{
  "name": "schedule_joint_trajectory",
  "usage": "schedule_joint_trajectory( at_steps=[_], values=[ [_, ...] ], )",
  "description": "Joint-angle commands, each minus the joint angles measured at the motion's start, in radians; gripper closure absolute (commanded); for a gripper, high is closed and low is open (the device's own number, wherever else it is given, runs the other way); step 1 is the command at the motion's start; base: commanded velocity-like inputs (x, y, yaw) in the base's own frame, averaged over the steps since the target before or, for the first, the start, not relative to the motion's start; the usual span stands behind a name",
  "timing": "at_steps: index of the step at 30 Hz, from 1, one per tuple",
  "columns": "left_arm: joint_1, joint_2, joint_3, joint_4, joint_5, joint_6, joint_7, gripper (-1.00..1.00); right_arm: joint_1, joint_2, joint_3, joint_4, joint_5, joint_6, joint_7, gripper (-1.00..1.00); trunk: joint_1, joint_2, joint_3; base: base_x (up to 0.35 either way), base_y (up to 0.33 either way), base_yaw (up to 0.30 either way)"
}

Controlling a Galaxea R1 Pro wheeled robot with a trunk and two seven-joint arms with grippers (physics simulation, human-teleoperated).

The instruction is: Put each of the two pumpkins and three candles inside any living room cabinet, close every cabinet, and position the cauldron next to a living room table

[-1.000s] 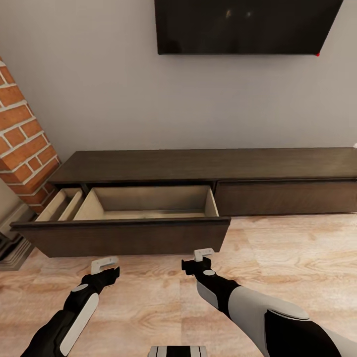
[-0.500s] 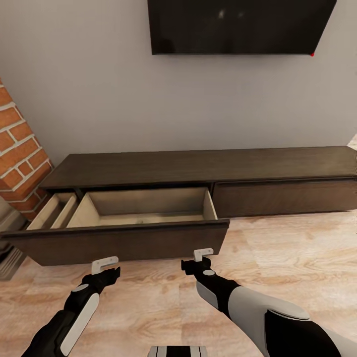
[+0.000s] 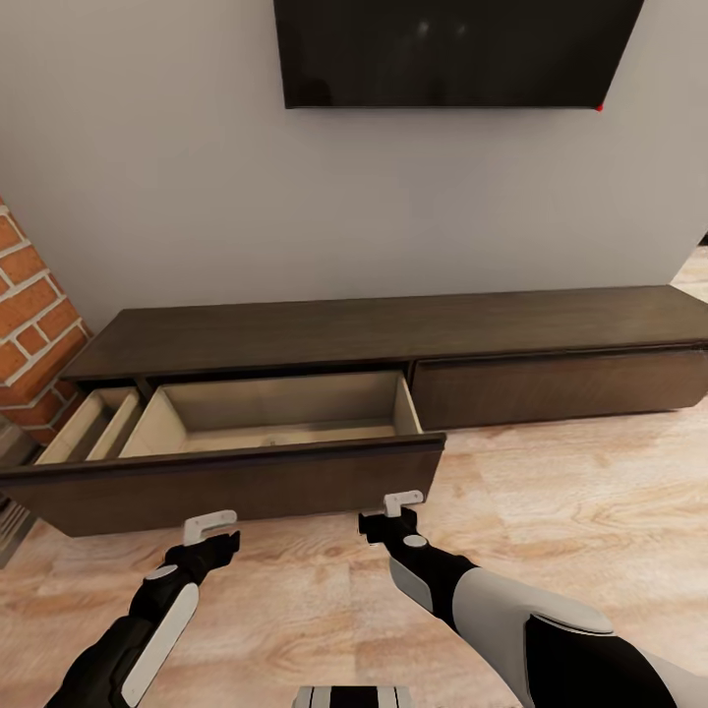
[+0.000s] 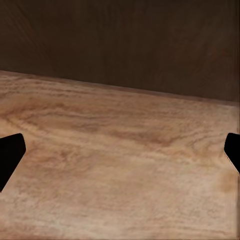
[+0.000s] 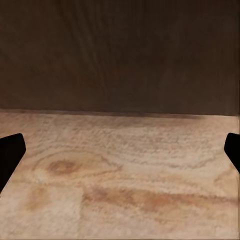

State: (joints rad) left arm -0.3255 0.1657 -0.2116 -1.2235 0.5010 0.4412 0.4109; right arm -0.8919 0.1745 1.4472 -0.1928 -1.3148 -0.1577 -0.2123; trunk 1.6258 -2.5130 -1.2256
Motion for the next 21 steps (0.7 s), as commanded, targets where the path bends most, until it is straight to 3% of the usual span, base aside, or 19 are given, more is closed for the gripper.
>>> schedule_joint_trajectory(
  at_steps=[1, 5, 8, 21],
  values=[
    [0.0, 0.001, -0.007, -0.001, 0.01, -0.001, 0.01, -1.0, -0.001, 0.0, 0.009, 0.0, -0.009, -0.022, -0.005, -1.0, 0.0, 0.0, -0.001, 0.0, 0.0, -0.101],
    [0.0, 0.008, -0.056, -0.001, 0.007, -0.046, 0.011, -1.0, -0.001, 0.0, 0.008, 0.003, -0.01, -0.072, -0.004, -1.0, 0.0, 0.0, -0.001, 0.0, 0.0, -0.044],
    [0.0, 0.011, -0.071, -0.001, 0.006, -0.08, 0.011, -1.0, 0.0, 0.0, 0.009, 0.004, -0.009, -0.115, -0.004, -1.0, 0.0, 0.0, -0.001, 0.0, 0.0, -0.009],
    [0.011, 0.034, -0.079, -0.031, 0.005, -0.181, 0.012, -1.0, 0.022, 0.0, 0.014, 0.003, -0.003, -0.218, -0.004, -1.0, 0.0, 0.0, -0.001, 0.0, 0.0, -0.001]
  ],
)
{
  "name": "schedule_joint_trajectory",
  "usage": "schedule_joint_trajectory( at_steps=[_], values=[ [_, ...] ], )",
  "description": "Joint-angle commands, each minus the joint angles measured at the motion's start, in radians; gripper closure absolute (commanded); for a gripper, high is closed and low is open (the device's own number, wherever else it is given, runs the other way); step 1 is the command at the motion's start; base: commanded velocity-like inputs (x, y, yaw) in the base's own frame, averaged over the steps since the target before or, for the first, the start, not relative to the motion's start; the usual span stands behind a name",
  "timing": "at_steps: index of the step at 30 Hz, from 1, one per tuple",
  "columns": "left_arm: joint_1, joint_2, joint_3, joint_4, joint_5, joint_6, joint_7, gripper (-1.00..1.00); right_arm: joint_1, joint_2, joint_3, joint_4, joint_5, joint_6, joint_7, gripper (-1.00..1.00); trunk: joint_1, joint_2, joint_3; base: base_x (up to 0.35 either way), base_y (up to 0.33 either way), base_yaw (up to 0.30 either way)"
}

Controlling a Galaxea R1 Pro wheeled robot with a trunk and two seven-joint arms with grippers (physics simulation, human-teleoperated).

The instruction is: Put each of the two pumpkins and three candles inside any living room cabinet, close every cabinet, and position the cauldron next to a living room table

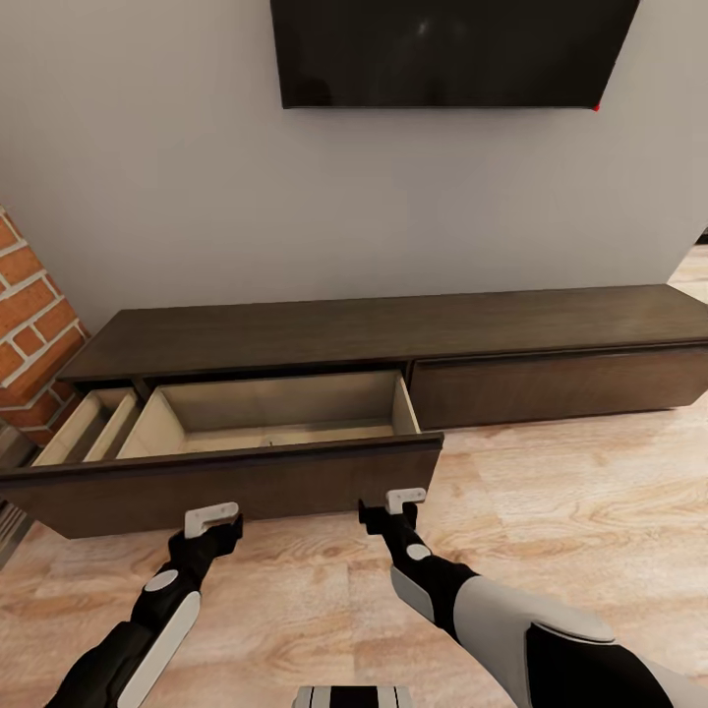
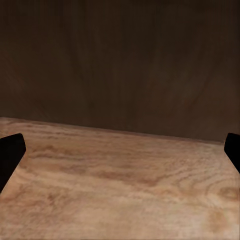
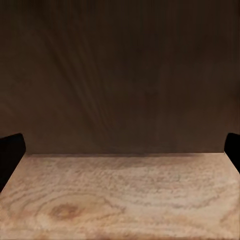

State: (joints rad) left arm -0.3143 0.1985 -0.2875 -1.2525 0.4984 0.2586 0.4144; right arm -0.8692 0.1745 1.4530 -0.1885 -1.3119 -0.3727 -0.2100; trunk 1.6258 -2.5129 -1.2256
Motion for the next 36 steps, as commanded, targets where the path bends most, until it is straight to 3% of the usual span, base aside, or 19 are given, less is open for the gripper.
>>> schedule_joint_trajectory(
  at_steps=[1, 8, 36],
  values=[
    [0.0, 0.004, -0.003, -0.013, 0.008, -0.003, 0.009, -1.0, 0.0, 0.0, 0.009, -0.001, -0.006, -0.012, -0.006, -1.0, 0.0, 0.0, -0.001, 0.0, 0.0, 0.0],
    [0.001, 0.028, 0.0, -0.048, 0.01, -0.013, 0.01, -1.0, 0.01, 0.0, 0.01, -0.003, -0.005, -0.054, -0.006, -1.0, 0.0, 0.0, -0.001, 0.008, 0.0, 0.0],
    [0.001, 0.023, 0.003, -0.032, 0.016, -0.013, 0.011, -1.0, 0.012, 0.0, 0.01, -0.002, -0.019, -0.061, -0.006, -1.0, 0.0, 0.0, -0.001, 0.093, 0.0, 0.0]
  ],
)
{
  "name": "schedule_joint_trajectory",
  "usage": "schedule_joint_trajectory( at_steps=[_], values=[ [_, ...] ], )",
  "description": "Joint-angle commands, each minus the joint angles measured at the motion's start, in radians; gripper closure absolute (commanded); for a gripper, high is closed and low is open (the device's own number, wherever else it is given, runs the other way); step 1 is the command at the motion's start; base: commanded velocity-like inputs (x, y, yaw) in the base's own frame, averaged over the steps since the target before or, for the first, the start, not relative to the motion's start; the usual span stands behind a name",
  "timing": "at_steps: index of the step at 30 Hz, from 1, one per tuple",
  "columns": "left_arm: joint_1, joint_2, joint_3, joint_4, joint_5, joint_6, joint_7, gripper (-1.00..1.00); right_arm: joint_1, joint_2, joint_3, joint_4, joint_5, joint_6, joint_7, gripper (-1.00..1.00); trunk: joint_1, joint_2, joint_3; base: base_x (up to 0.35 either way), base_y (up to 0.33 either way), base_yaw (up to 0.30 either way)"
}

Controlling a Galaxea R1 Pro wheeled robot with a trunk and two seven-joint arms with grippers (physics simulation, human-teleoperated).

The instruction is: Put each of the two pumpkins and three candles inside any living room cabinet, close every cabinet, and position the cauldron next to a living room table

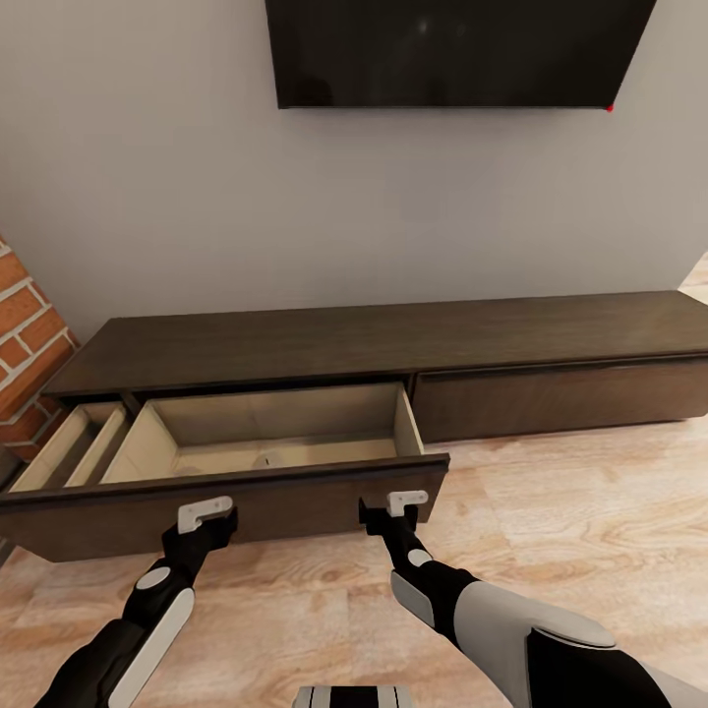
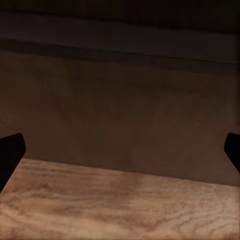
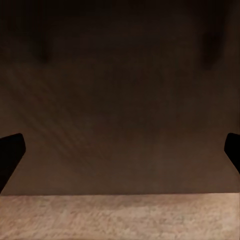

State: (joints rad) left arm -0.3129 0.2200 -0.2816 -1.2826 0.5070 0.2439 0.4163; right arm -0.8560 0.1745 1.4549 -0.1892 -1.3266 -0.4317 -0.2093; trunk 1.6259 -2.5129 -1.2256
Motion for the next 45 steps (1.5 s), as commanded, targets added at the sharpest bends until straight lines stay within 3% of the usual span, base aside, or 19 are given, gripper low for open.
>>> schedule_joint_trajectory(
  at_steps=[1, 11, 27, 30, 34, 45],
  values=[
    [0.0, 0.001, -0.004, 0.001, 0.007, 0.002, 0.008, -1.0, -0.001, 0.0, 0.008, -0.001, -0.005, -0.002, -0.007, -1.0, 0.0, 0.0, -0.001, 0.006, 0.0, 0.0],
    [-0.001, 0.0, 0.004, 0.001, 0.003, 0.003, 0.008, -1.0, -0.001, 0.0, 0.007, 0.0, -0.005, -0.001, -0.007, -1.0, 0.0, 0.0, -0.001, 0.001, 0.0, 0.0],
    [-0.001, 0.002, 0.006, 0.004, 0.004, 0.003, 0.007, -1.0, 0.0, 0.0, 0.007, -0.001, -0.004, -0.002, -0.007, -1.0, 0.007, -0.004, -0.063, 0.0, 0.0, 0.0],
    [-0.001, 0.002, 0.006, 0.005, 0.004, 0.003, 0.007, -1.0, 0.001, 0.0, 0.007, -0.001, -0.003, -0.036, -0.009, -1.0, 0.008, -0.005, -0.074, 0.0, 0.0, 0.0],
    [-0.001, 0.002, 0.005, 0.005, 0.004, 0.003, 0.007, -1.0, 0.004, 0.0, 0.007, -0.001, -0.004, -0.079, -0.015, -1.0, 0.008, -0.005, -0.074, 0.0, 0.0, 0.0],
    [0.0, -0.001, 0.005, 0.005, 0.002, 0.003, 0.008, -1.0, 0.005, 0.0, 0.007, -0.002, -0.006, -0.088, -0.016, -1.0, 0.008, -0.005, -0.074, 0.046, 0.006, 0.0]
  ],
)
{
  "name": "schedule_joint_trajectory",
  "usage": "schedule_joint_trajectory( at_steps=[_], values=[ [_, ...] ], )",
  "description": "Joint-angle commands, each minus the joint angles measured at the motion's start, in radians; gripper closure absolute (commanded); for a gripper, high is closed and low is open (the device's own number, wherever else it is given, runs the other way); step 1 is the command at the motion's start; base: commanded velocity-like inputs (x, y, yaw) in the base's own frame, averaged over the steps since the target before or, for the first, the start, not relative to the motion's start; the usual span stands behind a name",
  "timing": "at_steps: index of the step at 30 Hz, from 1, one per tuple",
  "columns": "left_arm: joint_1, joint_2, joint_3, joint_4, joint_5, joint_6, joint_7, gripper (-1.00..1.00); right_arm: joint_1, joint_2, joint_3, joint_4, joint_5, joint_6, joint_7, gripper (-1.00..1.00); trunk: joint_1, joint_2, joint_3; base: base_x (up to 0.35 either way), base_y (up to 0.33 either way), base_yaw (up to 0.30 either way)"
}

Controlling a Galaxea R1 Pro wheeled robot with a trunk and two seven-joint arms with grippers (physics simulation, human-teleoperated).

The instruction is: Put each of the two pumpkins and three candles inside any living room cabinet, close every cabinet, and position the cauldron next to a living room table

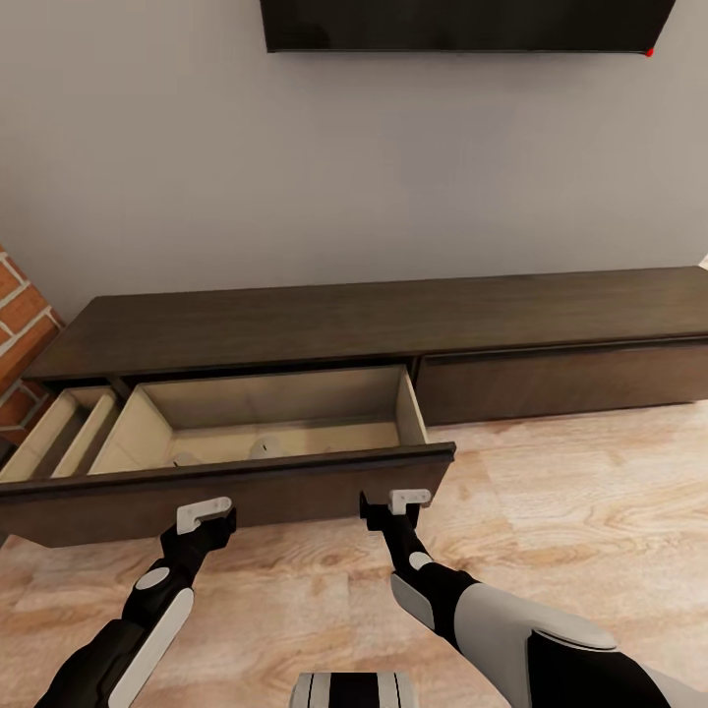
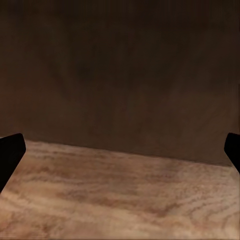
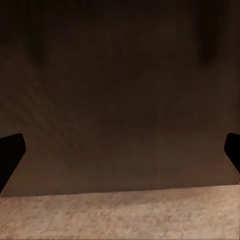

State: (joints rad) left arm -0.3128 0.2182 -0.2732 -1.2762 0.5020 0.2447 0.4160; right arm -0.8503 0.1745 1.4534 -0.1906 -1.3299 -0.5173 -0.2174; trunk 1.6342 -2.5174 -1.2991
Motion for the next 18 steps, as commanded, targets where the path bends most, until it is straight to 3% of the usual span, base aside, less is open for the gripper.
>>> schedule_joint_trajectory(
  at_steps=[1, 18],
  values=[
    [-0.001, 0.001, -0.003, -0.002, 0.007, 0.002, 0.009, -1.0, -0.001, 0.0, 0.008, -0.001, -0.003, -0.002, -0.008, -1.0, 0.0, 0.0, -0.001, 0.06, 0.006, 0.0],
    [-0.001, 0.004, -0.003, -0.002, 0.008, 0.001, 0.012, -1.0, -0.001, 0.0, 0.008, 0.0, -0.003, 0.005, -0.005, -1.0, 0.0, 0.0, -0.001, 0.083, 0.001, 0.0]
  ],
)
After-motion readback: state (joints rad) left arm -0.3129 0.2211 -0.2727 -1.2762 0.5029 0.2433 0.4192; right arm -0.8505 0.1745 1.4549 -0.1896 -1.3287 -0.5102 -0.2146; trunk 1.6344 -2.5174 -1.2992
